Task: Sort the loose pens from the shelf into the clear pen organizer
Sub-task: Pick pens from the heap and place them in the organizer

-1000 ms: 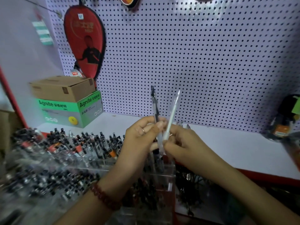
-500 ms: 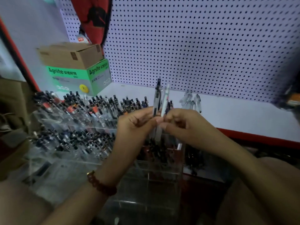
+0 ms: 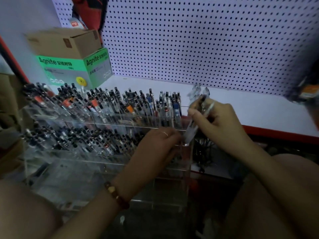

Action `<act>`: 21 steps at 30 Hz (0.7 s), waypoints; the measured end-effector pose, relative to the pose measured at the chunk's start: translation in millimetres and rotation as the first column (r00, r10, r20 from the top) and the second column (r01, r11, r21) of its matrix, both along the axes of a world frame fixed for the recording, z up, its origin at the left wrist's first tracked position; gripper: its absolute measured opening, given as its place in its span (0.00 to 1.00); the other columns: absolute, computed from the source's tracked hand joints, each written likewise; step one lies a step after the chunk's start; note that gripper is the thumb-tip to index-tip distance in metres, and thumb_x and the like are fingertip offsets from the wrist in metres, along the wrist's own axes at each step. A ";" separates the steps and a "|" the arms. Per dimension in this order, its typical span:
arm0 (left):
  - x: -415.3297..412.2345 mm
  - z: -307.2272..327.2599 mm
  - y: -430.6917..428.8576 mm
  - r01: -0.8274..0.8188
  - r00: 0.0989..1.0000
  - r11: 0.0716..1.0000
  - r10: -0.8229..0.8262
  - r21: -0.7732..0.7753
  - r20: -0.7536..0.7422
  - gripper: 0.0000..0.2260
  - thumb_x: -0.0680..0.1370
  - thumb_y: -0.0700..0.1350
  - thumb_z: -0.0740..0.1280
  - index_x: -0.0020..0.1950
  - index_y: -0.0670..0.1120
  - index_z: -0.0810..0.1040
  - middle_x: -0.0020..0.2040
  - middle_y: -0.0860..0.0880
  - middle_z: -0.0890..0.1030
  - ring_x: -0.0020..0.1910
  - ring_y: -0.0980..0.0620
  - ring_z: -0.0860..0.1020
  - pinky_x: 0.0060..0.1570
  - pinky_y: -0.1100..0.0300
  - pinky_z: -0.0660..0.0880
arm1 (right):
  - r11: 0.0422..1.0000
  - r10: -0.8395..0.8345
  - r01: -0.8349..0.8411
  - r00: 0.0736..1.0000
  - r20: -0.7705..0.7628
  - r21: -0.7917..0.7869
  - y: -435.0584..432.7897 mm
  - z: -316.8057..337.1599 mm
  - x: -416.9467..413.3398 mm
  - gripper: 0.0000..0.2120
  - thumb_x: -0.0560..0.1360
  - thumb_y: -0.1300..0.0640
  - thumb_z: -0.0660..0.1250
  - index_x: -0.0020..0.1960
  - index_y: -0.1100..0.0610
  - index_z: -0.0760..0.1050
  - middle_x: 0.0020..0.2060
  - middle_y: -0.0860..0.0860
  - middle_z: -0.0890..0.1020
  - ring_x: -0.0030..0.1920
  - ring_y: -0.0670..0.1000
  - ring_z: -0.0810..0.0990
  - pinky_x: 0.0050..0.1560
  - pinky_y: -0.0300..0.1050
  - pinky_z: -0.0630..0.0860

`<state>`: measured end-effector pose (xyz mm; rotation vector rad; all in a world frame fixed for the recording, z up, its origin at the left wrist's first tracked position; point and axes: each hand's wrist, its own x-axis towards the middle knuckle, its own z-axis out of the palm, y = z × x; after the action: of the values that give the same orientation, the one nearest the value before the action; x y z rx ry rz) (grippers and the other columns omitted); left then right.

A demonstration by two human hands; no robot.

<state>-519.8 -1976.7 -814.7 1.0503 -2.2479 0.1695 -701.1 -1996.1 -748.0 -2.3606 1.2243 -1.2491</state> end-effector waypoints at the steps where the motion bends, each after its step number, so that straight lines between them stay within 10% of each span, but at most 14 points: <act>1: -0.1 -6.4 -2.5 0.003 0.997 0.999 0.000 -0.039 0.075 0.09 0.74 0.46 0.68 0.52 0.46 0.81 0.52 0.48 0.81 0.50 0.46 0.79 0.48 0.53 0.73 | 1.000 -0.021 0.022 0.997 -0.070 0.018 0.8 -5.0 0.2 0.13 0.77 0.46 0.61 0.44 0.54 0.77 0.27 0.49 0.79 0.27 0.46 0.76 0.27 0.36 0.70; 9: 3.0 -14.6 -9.6 -0.166 0.974 0.982 0.178 -0.093 0.142 0.13 0.75 0.51 0.61 0.47 0.50 0.84 0.46 0.51 0.84 0.45 0.46 0.80 0.45 0.55 0.63 | 0.985 -0.109 0.137 0.965 -0.240 0.102 4.4 -30.6 11.4 0.06 0.76 0.50 0.66 0.46 0.53 0.75 0.32 0.47 0.79 0.32 0.45 0.76 0.32 0.42 0.72; 16: -4.7 -11.0 -8.6 -0.165 0.964 0.972 0.194 0.165 -0.180 0.10 0.74 0.49 0.65 0.50 0.46 0.80 0.43 0.48 0.81 0.43 0.47 0.79 0.41 0.50 0.76 | 0.980 -0.140 0.173 0.950 -0.279 0.100 10.9 -28.9 15.2 0.18 0.72 0.35 0.60 0.52 0.47 0.70 0.29 0.43 0.76 0.28 0.41 0.73 0.28 0.37 0.65; 21: 0.4 -16.9 -6.0 -0.125 0.975 0.989 0.138 0.083 -0.176 0.11 0.77 0.47 0.66 0.56 0.45 0.80 0.52 0.47 0.80 0.50 0.46 0.78 0.49 0.48 0.74 | 0.996 -0.087 0.076 0.918 -0.386 -0.044 7.0 -33.4 7.6 0.05 0.77 0.52 0.64 0.47 0.53 0.76 0.24 0.41 0.68 0.25 0.46 0.71 0.28 0.39 0.63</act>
<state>-519.5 -1982.8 -831.7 1.2039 -2.0357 0.0466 -693.6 -1989.1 -781.4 -2.6911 1.4348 -0.8424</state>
